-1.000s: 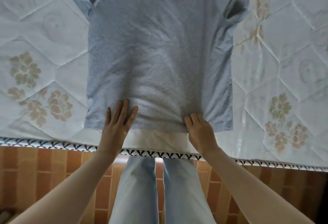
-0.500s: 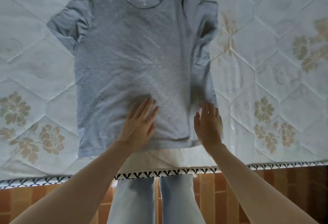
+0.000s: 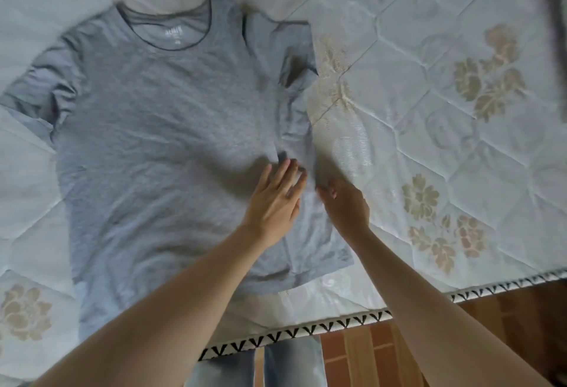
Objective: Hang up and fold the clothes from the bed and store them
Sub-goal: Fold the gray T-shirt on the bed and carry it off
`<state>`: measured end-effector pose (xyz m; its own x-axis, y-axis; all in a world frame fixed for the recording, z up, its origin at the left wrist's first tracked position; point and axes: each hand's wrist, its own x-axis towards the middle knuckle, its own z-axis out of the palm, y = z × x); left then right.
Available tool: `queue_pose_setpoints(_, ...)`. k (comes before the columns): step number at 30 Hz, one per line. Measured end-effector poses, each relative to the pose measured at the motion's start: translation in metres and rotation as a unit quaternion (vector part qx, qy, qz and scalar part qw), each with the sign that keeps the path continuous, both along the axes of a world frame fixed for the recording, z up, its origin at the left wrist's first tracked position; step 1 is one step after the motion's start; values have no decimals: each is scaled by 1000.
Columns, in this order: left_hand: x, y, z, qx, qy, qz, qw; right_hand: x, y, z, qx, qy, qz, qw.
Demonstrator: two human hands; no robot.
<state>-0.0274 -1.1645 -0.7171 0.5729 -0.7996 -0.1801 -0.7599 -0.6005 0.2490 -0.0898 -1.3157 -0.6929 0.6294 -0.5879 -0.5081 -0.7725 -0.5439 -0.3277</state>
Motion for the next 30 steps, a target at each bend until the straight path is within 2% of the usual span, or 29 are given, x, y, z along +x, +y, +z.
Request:
queue_pose_setpoints(5, -10, -20, -5, -2, -2, -57, 998, -37, -15, 4, 6, 30, -110, 993)
queue_pose_setpoints(10, -16, -40, -11, -22, 17, -55, 998, -70, -18, 4, 43, 15, -114, 992)
queue_pose_setpoints(14, -14, -55, -15, -22, 14, -67, 997, -91, -24, -2, 58, 52, -69, 995)
queue_pose_setpoints(18, -12, -68, -16, -32, 21, -78, 996, -94, -23, 3, 65, 36, -102, 992)
queue_pose_setpoints(23, 11, -81, -9, -68, 46, -73, 994, -47, -36, 10, 72, -24, -174, 982)
queue_pose_setpoints(26, 30, -87, -7, -100, 32, -51, 993, 2, -56, 8, 111, -78, -206, 969)
queue_pose_setpoints(30, 57, -100, 4, -169, -15, -7, 985, 71, -85, 14, 143, -119, -183, 965)
